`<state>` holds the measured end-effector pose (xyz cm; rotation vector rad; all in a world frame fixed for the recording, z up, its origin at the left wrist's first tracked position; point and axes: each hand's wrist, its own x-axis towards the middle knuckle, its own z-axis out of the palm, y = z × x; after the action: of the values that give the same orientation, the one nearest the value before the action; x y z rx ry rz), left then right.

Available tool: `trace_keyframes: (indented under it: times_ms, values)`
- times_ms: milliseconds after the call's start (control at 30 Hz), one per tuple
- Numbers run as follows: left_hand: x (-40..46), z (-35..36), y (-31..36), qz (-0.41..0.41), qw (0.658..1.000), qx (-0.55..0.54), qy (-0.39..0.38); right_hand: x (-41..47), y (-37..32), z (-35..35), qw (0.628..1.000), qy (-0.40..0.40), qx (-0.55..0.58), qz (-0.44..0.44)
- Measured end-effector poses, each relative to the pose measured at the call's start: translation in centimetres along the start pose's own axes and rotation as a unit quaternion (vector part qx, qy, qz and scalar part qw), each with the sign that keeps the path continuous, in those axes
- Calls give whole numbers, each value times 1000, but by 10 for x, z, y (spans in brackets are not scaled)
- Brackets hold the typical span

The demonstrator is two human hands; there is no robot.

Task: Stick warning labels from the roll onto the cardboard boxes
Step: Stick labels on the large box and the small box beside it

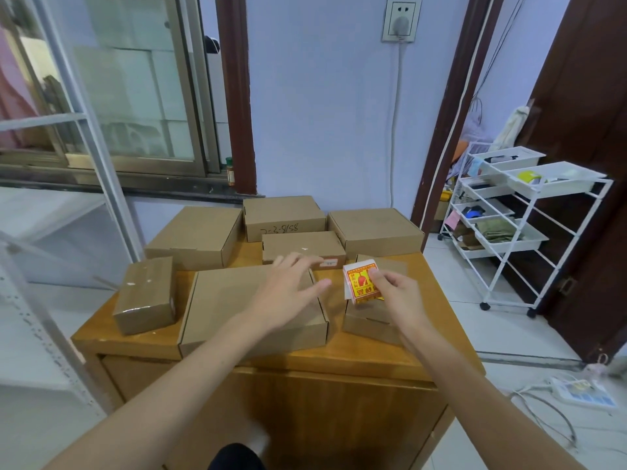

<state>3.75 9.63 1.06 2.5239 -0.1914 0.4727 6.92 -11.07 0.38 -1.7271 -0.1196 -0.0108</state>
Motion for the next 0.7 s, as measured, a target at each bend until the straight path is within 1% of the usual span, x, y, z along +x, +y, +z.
trace_keyframes:
  times_ms: [67,167,267,433,633,700]
  values:
    - [5,5,17,28,999,-41,13,-4,-1,3,1000,-13,2,-8]
    - [13,15,31,56,997,-54,13,-8,-1,1,999,-33,-1,-21]
    - [18,23,37,46,997,-59,12,-12,-4,-4,999,-47,-3,-27]
    - [18,27,41,36,998,-55,10,-14,-8,-13,998,-58,-18,-13]
    - [19,28,46,33,999,-39,18,-14,-9,-22,994,-104,-43,-11]
    - [19,28,49,34,998,-39,20,-14,-9,-24,993,-108,-49,-8]
